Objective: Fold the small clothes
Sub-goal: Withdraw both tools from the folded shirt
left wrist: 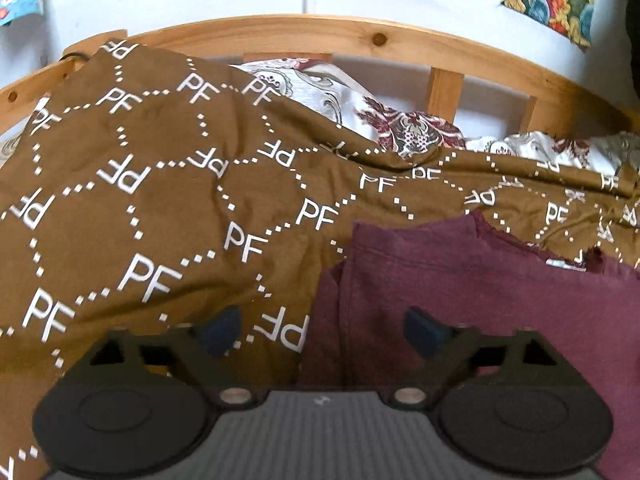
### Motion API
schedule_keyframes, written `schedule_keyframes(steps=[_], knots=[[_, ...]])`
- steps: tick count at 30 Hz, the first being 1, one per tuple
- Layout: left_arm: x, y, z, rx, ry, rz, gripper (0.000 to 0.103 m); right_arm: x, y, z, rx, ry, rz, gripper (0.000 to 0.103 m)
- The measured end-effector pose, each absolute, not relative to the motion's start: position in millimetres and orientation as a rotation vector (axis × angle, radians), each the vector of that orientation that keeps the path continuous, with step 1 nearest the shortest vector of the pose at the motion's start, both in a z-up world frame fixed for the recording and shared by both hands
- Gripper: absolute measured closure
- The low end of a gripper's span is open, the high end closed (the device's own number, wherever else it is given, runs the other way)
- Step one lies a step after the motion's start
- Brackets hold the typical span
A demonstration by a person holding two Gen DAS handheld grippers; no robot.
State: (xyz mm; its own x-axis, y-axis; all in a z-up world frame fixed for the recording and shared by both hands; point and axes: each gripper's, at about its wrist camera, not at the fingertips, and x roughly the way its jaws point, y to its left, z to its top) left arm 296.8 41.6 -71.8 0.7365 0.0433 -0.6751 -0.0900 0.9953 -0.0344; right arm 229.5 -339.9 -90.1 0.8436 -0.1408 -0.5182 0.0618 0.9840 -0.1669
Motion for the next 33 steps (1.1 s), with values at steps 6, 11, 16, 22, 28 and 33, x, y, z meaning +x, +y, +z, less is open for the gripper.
schedule_keyframes(steps=[6, 11, 16, 22, 28, 33], knots=[[281.9, 46.4, -63.3, -0.092, 0.75, 0.073, 0.001, 211.4, -343.7, -83.5, -0.096, 0.572, -0.083, 0.001], [258.8, 63.5, -41.8, -0.152, 0.719, 0.08, 0.001, 186.0, -346.1, -65.6, -0.066, 0.528, -0.098, 0.001], [231.7, 88.5, -20.3, -0.277, 0.675, 0.1, 0.001, 161.6, -354.3, -52.4, 0.019, 0.488, -0.128, 0.001], [203.3, 102.2, -30.0, -0.417, 0.805, 0.116, 0.001, 140.4, -345.0, -46.3, 0.054, 0.472, -0.146, 0.001], [185.9, 69.6, -36.0, -0.284, 0.855, 0.05, 0.001, 116.6, -311.3, -44.5, 0.101, 0.483, -0.053, 0.001], [186.7, 58.2, -41.6, -0.231, 0.897, 0.063, 0.001, 107.8, -278.9, -52.3, 0.061, 0.551, 0.05, 0.001]])
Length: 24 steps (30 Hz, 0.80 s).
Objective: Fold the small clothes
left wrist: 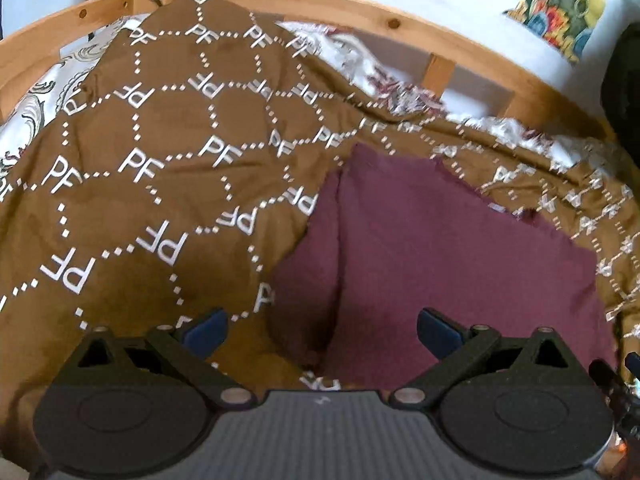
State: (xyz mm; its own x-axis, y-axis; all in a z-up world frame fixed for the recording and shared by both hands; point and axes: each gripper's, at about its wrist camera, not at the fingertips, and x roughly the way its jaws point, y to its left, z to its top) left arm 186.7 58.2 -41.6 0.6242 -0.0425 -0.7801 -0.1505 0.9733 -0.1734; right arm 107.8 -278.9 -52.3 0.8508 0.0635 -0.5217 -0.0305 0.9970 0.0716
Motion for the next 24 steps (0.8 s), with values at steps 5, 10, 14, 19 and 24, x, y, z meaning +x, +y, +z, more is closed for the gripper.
schedule_keyframes(steps=[5, 10, 14, 19, 24], knots=[[194.8, 60.2, -53.8, -0.247, 0.967, 0.076, 0.001, 111.9, -252.2, -64.7, 0.006, 0.622, 0.123, 0.001], [202.5, 57.4, -65.0, -0.242, 1.021, 0.075, 0.001, 117.4, -239.5, -71.6, -0.037, 0.639, 0.149, 0.001], [207.4, 56.1, -72.3, -0.258, 1.062, 0.066, 0.001, 122.6, -236.9, -74.7, -0.047, 0.637, 0.139, 0.001], [211.7, 59.9, -79.0, -0.293, 1.093, 0.081, 0.001, 130.9, -228.2, -80.7, -0.061, 0.639, 0.148, 0.001], [216.2, 62.2, -85.5, -0.311, 1.108, 0.089, 0.001, 137.6, -225.8, -78.5, -0.054, 0.582, 0.123, 0.001]])
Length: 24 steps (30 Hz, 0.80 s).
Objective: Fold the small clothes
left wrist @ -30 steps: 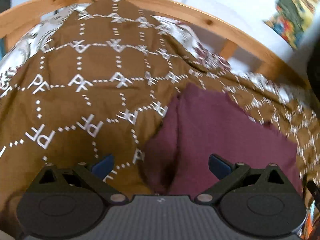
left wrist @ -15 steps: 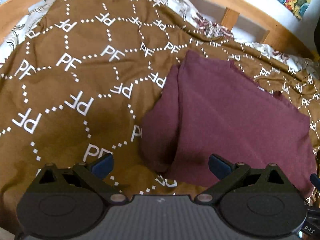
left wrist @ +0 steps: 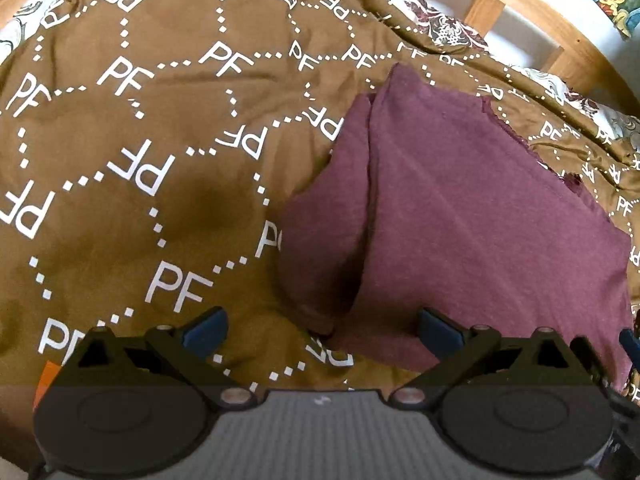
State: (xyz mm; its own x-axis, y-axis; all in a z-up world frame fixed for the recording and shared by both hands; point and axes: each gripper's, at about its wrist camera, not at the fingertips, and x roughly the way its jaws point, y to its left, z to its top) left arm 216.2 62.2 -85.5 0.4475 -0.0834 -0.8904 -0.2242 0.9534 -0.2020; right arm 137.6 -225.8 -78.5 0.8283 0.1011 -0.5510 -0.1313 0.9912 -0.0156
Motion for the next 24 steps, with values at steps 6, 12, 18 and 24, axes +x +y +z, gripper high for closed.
schedule_keyframes(steps=[6, 12, 18, 24], knots=[[222.4, 58.7, -93.1, -0.292, 1.128, 0.092, 0.001, 159.0, -213.7, -90.8, -0.079, 0.624, 0.156, 0.001], [223.1, 57.8, -94.2, -0.282, 1.134, 0.091, 0.001, 164.9, -206.9, -103.4, -0.112, 0.712, 0.162, 0.001], [224.4, 57.7, -94.9, -0.282, 1.135, 0.09, 0.001, 166.5, -205.8, -106.2, -0.109, 0.72, 0.157, 0.001], [224.7, 57.8, -94.8, -0.282, 1.136, 0.089, 0.001, 165.5, -206.4, -106.4, -0.112, 0.722, 0.156, 0.0]])
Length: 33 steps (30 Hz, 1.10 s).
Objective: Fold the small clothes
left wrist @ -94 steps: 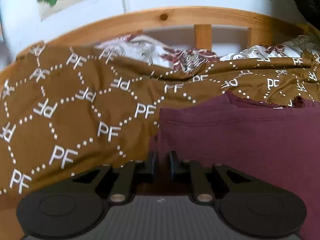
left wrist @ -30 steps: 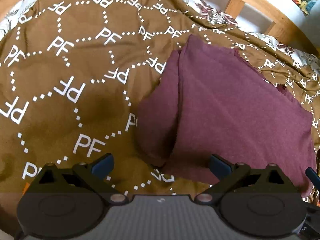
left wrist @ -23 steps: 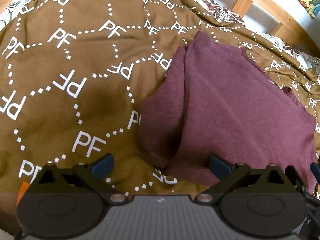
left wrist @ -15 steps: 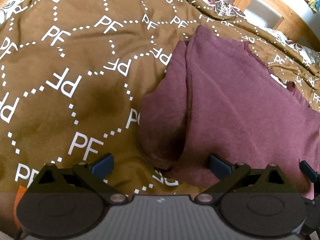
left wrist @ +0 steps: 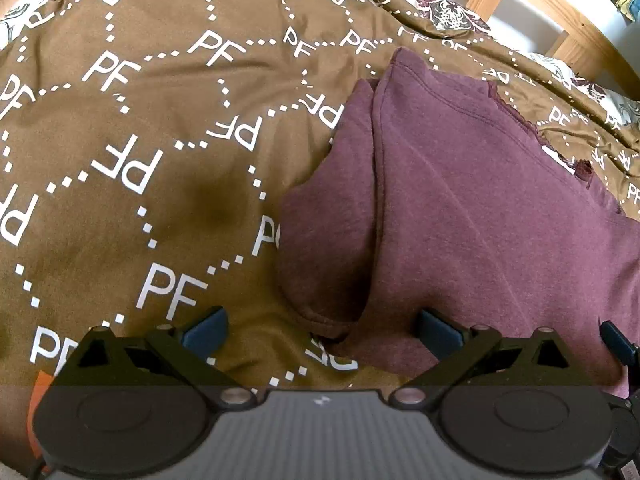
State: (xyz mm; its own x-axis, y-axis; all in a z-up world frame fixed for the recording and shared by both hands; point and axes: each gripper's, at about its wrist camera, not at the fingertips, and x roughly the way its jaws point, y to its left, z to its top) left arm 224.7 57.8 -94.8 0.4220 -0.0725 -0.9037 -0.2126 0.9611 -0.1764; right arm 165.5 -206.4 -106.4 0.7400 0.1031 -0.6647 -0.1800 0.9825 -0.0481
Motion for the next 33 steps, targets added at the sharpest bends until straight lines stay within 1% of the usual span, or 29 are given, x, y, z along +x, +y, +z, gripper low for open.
schedule_keyframes(steps=[4, 8, 11, 13, 16, 19, 21, 22, 25, 29, 33], knots=[[222.9, 59.1, -92.6, -0.303, 1.114, 0.071, 0.001, 165.7, -206.9, -106.5, -0.11, 0.723, 0.155, 0.001], [217.9, 63.5, -80.0, -0.376, 1.01, 0.006, 0.001, 166.0, -207.2, -106.4, -0.108, 0.724, 0.156, 0.001], [224.0, 61.8, -76.0, -0.374, 0.957, -0.031, 0.001, 166.2, -207.8, -106.7, -0.106, 0.724, 0.157, 0.001], [238.7, 55.6, -75.9, -0.329, 0.959, -0.043, 0.001, 166.3, -208.1, -107.0, -0.103, 0.726, 0.156, 0.0], [261.4, 44.7, -81.2, -0.192, 0.968, -0.043, 0.001, 166.3, -208.4, -107.3, -0.1, 0.726, 0.157, 0.0], [269.9, 42.0, -91.0, -0.111, 0.989, -0.014, 0.001, 166.6, -208.9, -107.7, -0.096, 0.728, 0.157, 0.0], [273.4, 49.1, -99.0, -0.171, 1.033, -0.004, 0.001, 167.0, -209.8, -108.1, -0.092, 0.73, 0.158, 0.0], [273.4, 56.2, -102.0, -0.25, 1.056, 0.004, 0.001, 167.4, -210.0, -108.4, -0.091, 0.732, 0.158, 0.0], [268.8, 71.0, -103.8, -0.398, 1.053, 0.016, 0.001, 168.0, -210.4, -109.0, -0.088, 0.736, 0.159, 0.0], [266.4, 74.6, -104.1, -0.423, 1.053, 0.012, 0.001, 167.8, -210.6, -109.0, -0.089, 0.735, 0.159, 0.0], [266.4, 69.9, -104.4, -0.389, 1.064, 0.002, 0.001, 167.8, -210.7, -109.2, -0.088, 0.735, 0.159, 0.0]])
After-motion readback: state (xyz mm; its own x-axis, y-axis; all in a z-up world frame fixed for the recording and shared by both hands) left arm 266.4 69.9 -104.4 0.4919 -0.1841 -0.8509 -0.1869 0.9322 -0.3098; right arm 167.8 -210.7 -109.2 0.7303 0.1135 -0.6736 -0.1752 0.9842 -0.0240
